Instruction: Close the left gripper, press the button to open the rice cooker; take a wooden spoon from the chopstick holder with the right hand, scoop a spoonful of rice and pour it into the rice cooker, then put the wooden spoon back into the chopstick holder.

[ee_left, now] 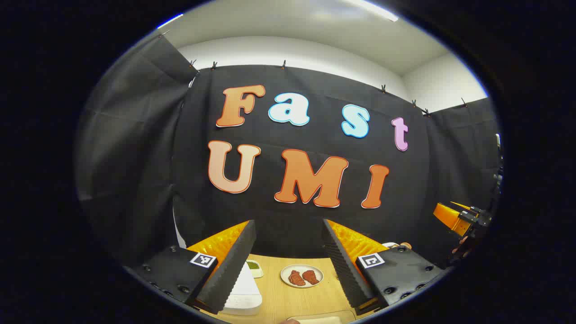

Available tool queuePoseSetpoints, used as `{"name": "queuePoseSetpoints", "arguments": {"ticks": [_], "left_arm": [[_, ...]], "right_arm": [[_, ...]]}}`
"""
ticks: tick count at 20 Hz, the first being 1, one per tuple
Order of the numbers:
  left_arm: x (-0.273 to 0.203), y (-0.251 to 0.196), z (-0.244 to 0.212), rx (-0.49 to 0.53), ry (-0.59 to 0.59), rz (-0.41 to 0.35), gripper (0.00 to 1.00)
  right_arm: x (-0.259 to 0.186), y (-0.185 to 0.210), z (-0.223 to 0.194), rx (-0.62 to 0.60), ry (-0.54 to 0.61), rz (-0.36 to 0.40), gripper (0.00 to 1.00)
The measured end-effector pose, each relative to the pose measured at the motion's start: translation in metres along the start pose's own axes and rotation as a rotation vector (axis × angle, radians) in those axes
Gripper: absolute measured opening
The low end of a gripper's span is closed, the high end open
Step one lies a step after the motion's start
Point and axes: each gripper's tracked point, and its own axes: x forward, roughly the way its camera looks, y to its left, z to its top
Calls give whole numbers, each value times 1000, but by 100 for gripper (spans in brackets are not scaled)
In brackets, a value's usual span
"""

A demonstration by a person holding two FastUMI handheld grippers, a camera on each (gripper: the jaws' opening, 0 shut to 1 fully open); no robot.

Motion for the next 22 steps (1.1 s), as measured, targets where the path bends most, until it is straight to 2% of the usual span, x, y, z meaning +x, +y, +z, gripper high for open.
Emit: {"name": "queuePoseSetpoints", "arguments": {"ticks": [1, 5, 6, 7, 11, 14, 17, 18, 19, 20, 22], "left_arm": [[-1, -1, 3, 15, -6, 1, 97], [-6, -7, -1, 42, 1, -9, 99], [-9, -4, -2, 39, 2, 2, 99], [-11, -2, -2, 36, -1, 8, 99], [-32, 4, 2, 10, -31, 42, 98], [-45, 5, 7, 44, -75, 53, 99], [-48, -2, 2, 86, -77, 59, 98], [-48, -4, 1, 94, -76, 61, 97], [-47, -6, 1, 100, -74, 60, 99], [-44, -8, 3, 99, -77, 56, 98], [-39, -9, 7, 98, -79, 54, 97]], "right_arm": [[-4, -2, -4, 5, 12, 2, 93], [-15, -8, -21, -2, 55, -4, 93], [-20, -4, -29, -3, 75, 5, 97], [-23, -1, -33, -5, 91, 13, 93], [-33, 17, -28, -20, 63, 67, 93], [-34, 22, -24, -35, 19, 91, 93], [-30, 31, -34, -43, 34, 127, 93], [-26, 31, -37, -37, 46, 128, 97], [-24, 31, -39, -24, 60, 133, 88], [-22, 34, -41, -10, 65, 145, 93], [-16, 31, -42, 1, 59, 148, 93]]}}
